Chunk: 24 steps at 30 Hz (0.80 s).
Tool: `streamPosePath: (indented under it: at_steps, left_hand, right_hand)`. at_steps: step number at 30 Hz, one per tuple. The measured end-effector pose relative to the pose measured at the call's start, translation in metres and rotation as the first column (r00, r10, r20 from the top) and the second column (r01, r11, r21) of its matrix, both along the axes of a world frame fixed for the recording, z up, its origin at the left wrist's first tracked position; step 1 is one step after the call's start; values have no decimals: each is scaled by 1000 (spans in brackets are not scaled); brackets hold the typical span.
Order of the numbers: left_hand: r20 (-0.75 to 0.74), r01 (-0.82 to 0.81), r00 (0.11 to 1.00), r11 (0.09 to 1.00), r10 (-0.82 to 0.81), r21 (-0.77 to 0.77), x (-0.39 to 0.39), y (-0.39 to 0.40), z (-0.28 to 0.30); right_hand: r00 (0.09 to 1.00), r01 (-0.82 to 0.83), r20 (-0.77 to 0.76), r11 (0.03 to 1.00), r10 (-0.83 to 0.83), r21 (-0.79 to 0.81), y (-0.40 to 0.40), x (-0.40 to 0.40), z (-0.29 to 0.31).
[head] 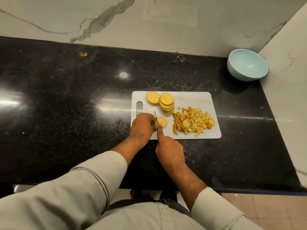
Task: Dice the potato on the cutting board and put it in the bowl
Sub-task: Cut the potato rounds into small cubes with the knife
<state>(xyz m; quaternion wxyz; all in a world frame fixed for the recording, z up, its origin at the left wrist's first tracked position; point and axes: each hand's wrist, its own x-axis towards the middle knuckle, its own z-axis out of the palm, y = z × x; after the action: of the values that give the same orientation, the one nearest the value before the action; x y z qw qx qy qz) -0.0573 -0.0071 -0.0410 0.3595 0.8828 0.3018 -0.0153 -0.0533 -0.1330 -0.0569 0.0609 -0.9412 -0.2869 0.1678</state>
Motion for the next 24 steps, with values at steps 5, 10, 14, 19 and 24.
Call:
streamPosePath:
  at_steps: [5,10,14,19,24]
  left_hand:
    - [-48,59,997,998,-58,29,5,4,3]
    - [-60,76,996,993,-70,95,5,1,4]
    - [-62,64,996,992,-57,111,6,-1,3]
    - [-29,48,999,996,-46,81,5,1,-2]
    - [44,-45,998,994,50,-95,-3,4,-9]
  right_hand:
    - [999,-9,-48,1000,8,-9,7,5,-1]
    - [998,-52,-49,998,50,-45,9,10,0]
    - [996,-74,-65,993,68,-97,-9,-3,5]
    - [993,-85,-97,989,74,-118,-46,-32,5]
    - [997,-20,-71,998,16,-64,-63,-28,10]
